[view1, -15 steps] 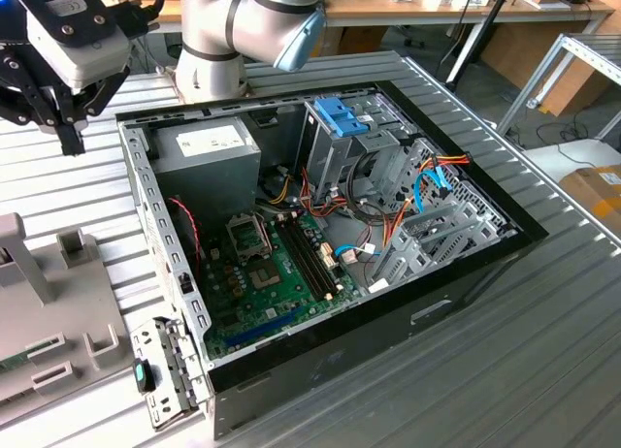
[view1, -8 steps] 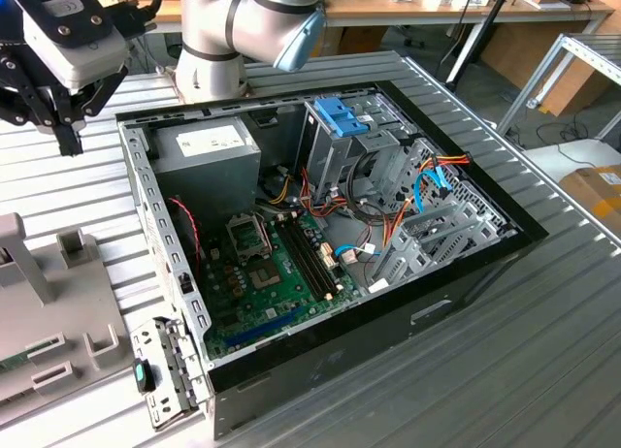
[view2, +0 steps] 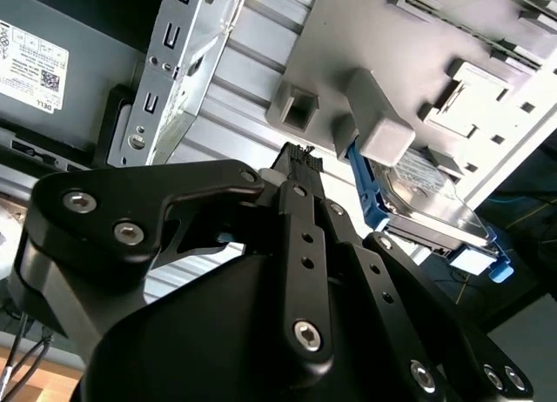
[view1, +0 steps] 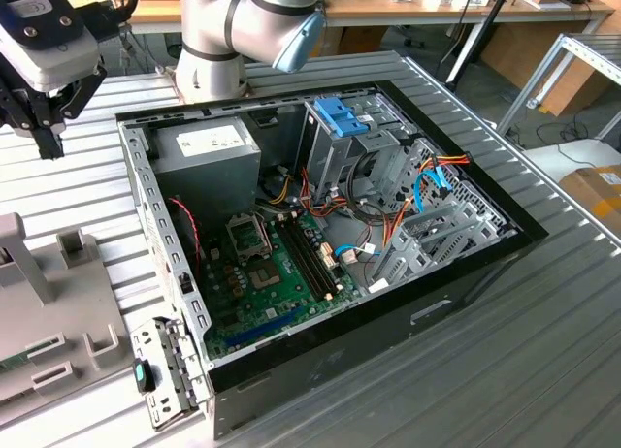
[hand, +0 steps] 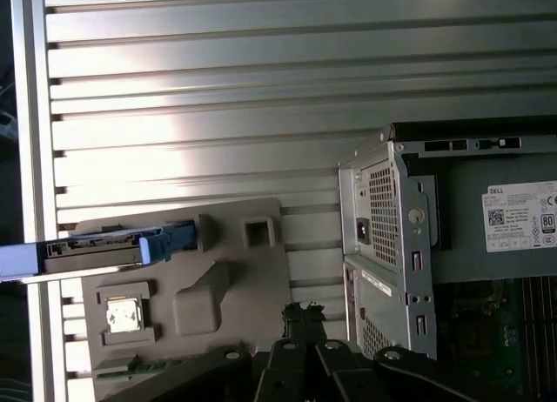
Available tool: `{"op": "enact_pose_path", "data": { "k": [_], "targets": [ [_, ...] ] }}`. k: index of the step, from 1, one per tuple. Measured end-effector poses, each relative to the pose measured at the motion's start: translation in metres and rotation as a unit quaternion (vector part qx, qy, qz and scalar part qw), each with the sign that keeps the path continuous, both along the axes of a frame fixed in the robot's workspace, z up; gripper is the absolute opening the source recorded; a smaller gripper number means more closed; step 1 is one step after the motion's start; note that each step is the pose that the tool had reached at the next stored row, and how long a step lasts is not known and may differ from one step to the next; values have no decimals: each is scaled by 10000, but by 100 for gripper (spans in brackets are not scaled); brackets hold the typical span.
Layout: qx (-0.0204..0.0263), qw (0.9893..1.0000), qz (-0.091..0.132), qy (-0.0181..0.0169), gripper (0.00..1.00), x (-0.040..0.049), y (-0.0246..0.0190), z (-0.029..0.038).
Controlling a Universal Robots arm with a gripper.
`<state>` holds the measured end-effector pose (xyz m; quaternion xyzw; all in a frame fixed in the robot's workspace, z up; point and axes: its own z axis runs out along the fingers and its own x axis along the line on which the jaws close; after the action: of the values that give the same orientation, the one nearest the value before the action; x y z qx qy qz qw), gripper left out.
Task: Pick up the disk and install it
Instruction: 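Reach for the disk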
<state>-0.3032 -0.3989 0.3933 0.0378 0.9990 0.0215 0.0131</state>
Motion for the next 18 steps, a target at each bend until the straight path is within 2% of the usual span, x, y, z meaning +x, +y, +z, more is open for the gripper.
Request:
{"op": "enact_pose_path", "data": {
  "k": [1,6,12,13,14,18],
  "targets": [
    [0,10000,0,0,11,-30,0,0],
    [0,10000,0,0,11,-307,0,0],
    [0,10000,0,-1,11,-507,0,-1],
    [0,10000,0,0,11,-584,0,0],
    [0,10000,0,0,11,-611,0,0],
    [0,10000,0,0,11,-621,0,0]
  ]
}}
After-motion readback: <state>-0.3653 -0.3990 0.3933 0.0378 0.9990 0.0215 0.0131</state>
